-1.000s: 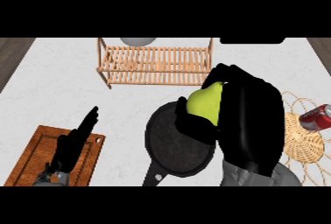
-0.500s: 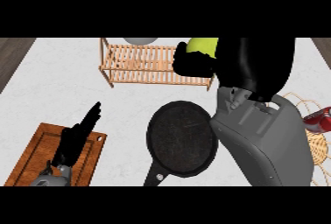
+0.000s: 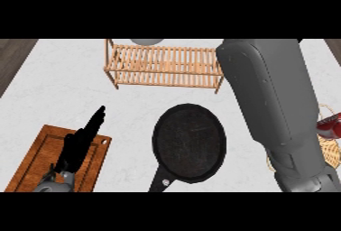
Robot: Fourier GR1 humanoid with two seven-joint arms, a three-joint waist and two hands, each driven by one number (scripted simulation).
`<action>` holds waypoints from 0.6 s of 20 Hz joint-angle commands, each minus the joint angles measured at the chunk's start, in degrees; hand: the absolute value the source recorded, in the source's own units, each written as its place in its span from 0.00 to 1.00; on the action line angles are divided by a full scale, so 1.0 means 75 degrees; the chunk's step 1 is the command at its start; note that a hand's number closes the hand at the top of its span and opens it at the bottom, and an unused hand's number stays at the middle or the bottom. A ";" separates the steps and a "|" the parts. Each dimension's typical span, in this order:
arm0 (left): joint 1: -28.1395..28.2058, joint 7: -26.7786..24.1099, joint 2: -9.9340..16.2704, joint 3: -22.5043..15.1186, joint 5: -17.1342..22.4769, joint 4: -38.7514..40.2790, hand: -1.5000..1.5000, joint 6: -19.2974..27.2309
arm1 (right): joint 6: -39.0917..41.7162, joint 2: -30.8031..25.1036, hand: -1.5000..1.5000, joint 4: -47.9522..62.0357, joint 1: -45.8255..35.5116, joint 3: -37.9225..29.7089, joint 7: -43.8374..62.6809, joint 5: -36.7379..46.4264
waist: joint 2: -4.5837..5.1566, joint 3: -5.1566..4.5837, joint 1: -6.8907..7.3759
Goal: Pick the pear from the placemat and place it in the tiered shelf
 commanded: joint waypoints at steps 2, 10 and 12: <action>0.0104 -0.0087 0.0159 0.0097 0.0132 0.0055 0.50 -0.0360 | -0.1048 0.0039 1.00 0.2255 -0.0889 -0.0411 -0.0470 -0.0008 | 0.0028 -0.0009 0.0067; -0.0171 0.0403 0.0058 0.0088 0.0032 -0.0312 0.50 -0.0220 | -0.1920 -0.0003 1.00 0.4737 -0.1462 -0.1067 -0.1237 -0.0367 | 0.0069 -0.0005 0.0178; -0.0162 0.0224 -0.0067 0.0099 -0.0015 0.0050 0.50 -0.0153 | -0.2099 -0.0136 1.00 0.5264 -0.1594 -0.1246 -0.1604 -0.0495 | 0.0091 -0.0008 0.0192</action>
